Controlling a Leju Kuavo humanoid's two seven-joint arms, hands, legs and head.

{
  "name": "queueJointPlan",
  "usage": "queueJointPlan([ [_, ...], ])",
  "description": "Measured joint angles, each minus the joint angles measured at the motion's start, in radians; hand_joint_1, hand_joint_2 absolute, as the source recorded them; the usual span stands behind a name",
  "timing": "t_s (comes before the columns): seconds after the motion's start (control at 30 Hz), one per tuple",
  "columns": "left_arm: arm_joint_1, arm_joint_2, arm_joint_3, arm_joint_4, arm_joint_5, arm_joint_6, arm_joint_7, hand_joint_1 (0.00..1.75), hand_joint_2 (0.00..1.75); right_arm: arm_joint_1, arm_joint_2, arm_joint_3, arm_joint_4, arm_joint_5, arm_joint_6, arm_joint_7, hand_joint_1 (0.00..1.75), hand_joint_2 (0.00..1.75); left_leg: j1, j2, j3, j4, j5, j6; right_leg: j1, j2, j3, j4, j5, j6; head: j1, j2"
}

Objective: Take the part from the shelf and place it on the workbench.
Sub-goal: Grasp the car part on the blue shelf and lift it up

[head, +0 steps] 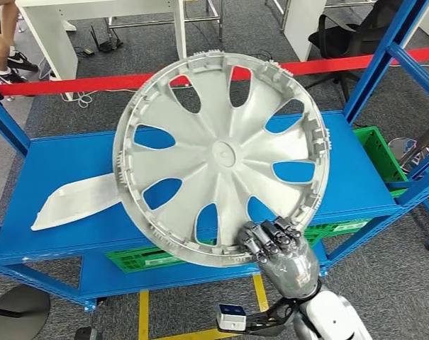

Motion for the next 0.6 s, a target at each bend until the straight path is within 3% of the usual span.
queueJointPlan([
  [0.33, 0.001, -0.001, 0.006, 0.0, 0.0, 0.0, 0.0, 0.0, 0.0, 0.018, 0.003, -0.02, -0.092, 0.002, 0.0, -0.003, 1.75, 1.75, 0.0, 0.0, 0.0, 0.0, 0.0, 0.0, 0.0, 0.001, 0.0, 0.0, 0.001, 0.001, 0.0, 0.0],
  [0.47, 0.001, -0.001, 0.007, 0.0, -0.003, 0.0, -0.002, 0.0, 0.0, 0.022, 0.016, -0.032, -0.114, 0.002, 0.0, -0.046, 1.75, 1.75, 0.0, 0.0, 0.0, 0.0, 0.0, 0.0, 0.0, 0.001, 0.0, 0.0, 0.001, 0.001, 0.0, 0.0],
  [0.6, 0.002, -0.001, 0.007, 0.0, -0.019, -0.004, -0.025, 0.0, 1.75, 0.024, 0.038, -0.05, -0.148, 0.002, 0.0, -0.1, 1.75, 1.75, 0.0, 0.0, 0.0, 0.0, 0.0, 0.0, 0.0, 0.0, 0.0, 0.0, 0.0, 0.0, 0.0, 0.0],
])
